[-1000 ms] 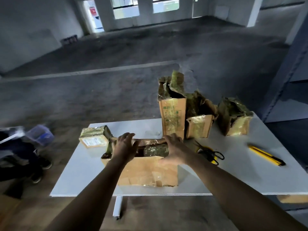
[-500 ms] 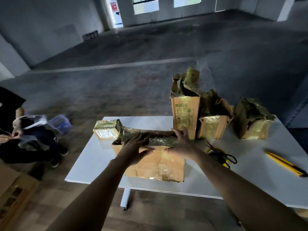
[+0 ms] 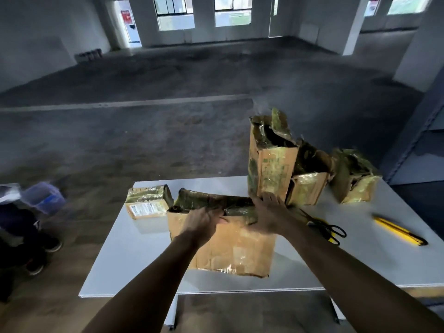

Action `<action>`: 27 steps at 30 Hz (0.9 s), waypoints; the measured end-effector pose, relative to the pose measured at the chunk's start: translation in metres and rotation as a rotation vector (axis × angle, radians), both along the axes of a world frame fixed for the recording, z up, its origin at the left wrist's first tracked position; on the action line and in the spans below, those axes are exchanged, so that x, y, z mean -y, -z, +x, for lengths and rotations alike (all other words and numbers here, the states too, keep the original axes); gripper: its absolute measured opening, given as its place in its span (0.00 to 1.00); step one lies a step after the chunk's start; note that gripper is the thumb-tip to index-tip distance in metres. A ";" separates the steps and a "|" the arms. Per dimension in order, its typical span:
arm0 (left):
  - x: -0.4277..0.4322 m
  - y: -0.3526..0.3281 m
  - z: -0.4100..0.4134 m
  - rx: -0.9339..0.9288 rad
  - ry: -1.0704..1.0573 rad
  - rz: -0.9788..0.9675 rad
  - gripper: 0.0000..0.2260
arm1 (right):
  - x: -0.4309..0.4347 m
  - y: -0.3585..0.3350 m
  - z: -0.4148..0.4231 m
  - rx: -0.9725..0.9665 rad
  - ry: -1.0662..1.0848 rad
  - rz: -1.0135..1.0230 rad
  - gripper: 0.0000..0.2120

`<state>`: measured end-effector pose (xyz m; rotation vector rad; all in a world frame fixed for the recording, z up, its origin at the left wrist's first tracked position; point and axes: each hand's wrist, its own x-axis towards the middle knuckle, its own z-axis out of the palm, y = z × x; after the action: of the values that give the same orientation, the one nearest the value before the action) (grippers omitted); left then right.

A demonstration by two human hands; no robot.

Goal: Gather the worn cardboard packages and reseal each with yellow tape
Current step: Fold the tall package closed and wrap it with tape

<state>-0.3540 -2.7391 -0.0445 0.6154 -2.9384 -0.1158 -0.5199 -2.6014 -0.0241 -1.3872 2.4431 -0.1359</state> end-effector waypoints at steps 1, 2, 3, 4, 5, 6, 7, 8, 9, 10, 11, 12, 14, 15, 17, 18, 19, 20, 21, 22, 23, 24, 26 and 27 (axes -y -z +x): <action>0.008 0.000 0.003 -0.007 0.028 0.004 0.12 | 0.006 -0.003 0.005 -0.024 0.015 0.011 0.49; 0.017 0.001 0.006 -0.015 0.046 0.008 0.13 | 0.011 -0.007 0.010 -0.039 0.044 -0.003 0.47; 0.026 0.001 0.007 -0.042 0.059 0.021 0.12 | 0.016 -0.010 0.016 -0.056 0.075 -0.026 0.46; 0.034 0.000 0.008 -0.089 0.071 0.031 0.11 | 0.021 -0.015 0.021 -0.076 0.100 -0.041 0.45; 0.044 -0.002 0.009 -0.157 0.087 0.030 0.10 | 0.027 -0.020 0.028 -0.088 0.124 -0.046 0.46; 0.052 -0.003 0.010 -0.212 0.100 0.026 0.09 | 0.033 -0.024 0.034 -0.092 0.148 -0.045 0.48; 0.060 -0.004 0.010 -0.250 0.104 0.019 0.07 | 0.040 -0.029 0.039 -0.095 0.172 -0.036 0.50; 0.067 -0.005 0.010 -0.281 0.100 0.008 0.06 | 0.046 -0.032 0.043 -0.096 0.197 -0.025 0.52; 0.073 -0.005 0.010 -0.313 0.093 -0.005 0.05 | 0.053 -0.035 0.047 -0.100 0.217 -0.014 0.52; 0.079 -0.005 0.010 -0.339 0.087 -0.007 0.07 | 0.059 -0.036 0.049 -0.107 0.236 -0.007 0.52; 0.086 -0.004 0.011 -0.361 0.084 0.002 0.10 | 0.066 -0.036 0.050 -0.118 0.253 -0.008 0.51; 0.092 -0.004 0.012 -0.383 0.078 0.020 0.13 | 0.072 -0.035 0.050 -0.127 0.271 -0.017 0.50; 0.105 -0.002 0.014 -0.410 0.057 0.059 0.16 | 0.086 -0.031 0.048 -0.124 0.310 -0.056 0.48; 0.113 0.000 0.015 -0.415 0.042 0.076 0.17 | 0.093 -0.027 0.047 -0.132 0.321 -0.080 0.46; 0.127 0.003 0.015 -0.412 0.003 0.107 0.17 | 0.108 -0.020 0.044 -0.190 0.314 -0.142 0.41; 0.134 0.003 0.015 -0.407 -0.013 0.115 0.16 | 0.116 -0.016 0.042 -0.219 0.303 -0.177 0.39; 0.140 0.005 0.015 -0.407 -0.023 0.117 0.16 | 0.123 -0.014 0.040 -0.233 0.296 -0.207 0.37; 0.146 0.005 0.015 -0.406 -0.030 0.120 0.16 | 0.131 -0.011 0.036 -0.239 0.292 -0.229 0.36; 0.152 0.005 0.014 -0.406 -0.037 0.119 0.17 | 0.138 -0.009 0.033 -0.241 0.289 -0.243 0.35; 0.158 0.004 0.014 -0.398 -0.052 0.120 0.17 | 0.146 -0.007 0.029 -0.247 0.279 -0.252 0.35; 0.163 0.004 0.014 -0.390 -0.068 0.120 0.18 | 0.152 -0.007 0.025 -0.256 0.264 -0.253 0.36; 0.170 0.002 0.012 -0.374 -0.092 0.115 0.18 | 0.160 -0.006 0.020 -0.271 0.242 -0.264 0.35; 0.180 -0.001 0.010 -0.355 -0.154 0.123 0.18 | 0.173 -0.006 0.013 -0.318 0.208 -0.293 0.34; 0.185 -0.003 0.008 -0.352 -0.197 0.141 0.18 | 0.179 -0.005 0.008 -0.338 0.193 -0.305 0.33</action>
<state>-0.3455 -2.9238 -0.0412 0.8082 -2.5324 -0.3714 -0.5115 -2.7806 -0.0192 -1.3825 2.9377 -0.3600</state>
